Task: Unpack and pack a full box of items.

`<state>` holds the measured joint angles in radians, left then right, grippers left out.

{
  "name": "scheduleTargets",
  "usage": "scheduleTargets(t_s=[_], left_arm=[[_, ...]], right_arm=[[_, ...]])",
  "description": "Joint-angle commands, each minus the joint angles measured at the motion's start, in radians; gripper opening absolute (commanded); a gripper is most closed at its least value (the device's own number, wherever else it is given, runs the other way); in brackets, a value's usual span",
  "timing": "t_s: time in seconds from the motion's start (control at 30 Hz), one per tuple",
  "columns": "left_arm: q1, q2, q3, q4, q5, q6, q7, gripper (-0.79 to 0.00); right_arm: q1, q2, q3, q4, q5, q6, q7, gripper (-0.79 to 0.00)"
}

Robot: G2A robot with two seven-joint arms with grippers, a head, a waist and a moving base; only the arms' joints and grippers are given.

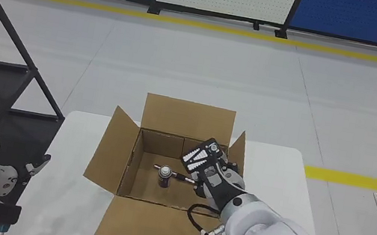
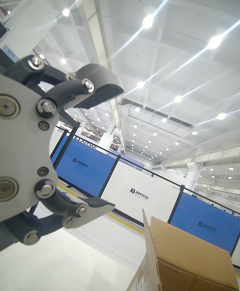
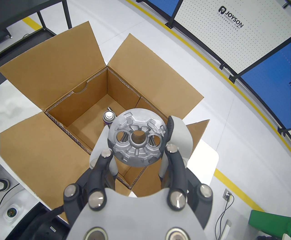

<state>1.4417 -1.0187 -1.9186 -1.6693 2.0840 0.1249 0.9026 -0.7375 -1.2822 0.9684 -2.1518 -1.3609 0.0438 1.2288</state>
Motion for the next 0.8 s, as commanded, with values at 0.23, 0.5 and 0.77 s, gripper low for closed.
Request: scheduleTargets(t_s=[0.23, 0.5, 0.77], left_arm=[[0.0, 0.0, 0.0, 0.0, 0.0, 0.0, 0.0, 0.0], [0.0, 0.0, 0.0, 0.0, 0.0, 0.0, 0.0, 0.0], [0.0, 0.0, 0.0, 0.0, 0.0, 0.0, 0.0, 0.0]], right_arm=[[0.027, -0.011, -0.056, 0.095, -0.015, -0.076, -0.038, -0.785], [0.318, -0.092, -0.224, 0.498, 0.193, -0.205, 0.004, -0.785], [0.419, -0.139, -0.287, 0.721, 0.307, -0.254, 0.043, -0.785]])
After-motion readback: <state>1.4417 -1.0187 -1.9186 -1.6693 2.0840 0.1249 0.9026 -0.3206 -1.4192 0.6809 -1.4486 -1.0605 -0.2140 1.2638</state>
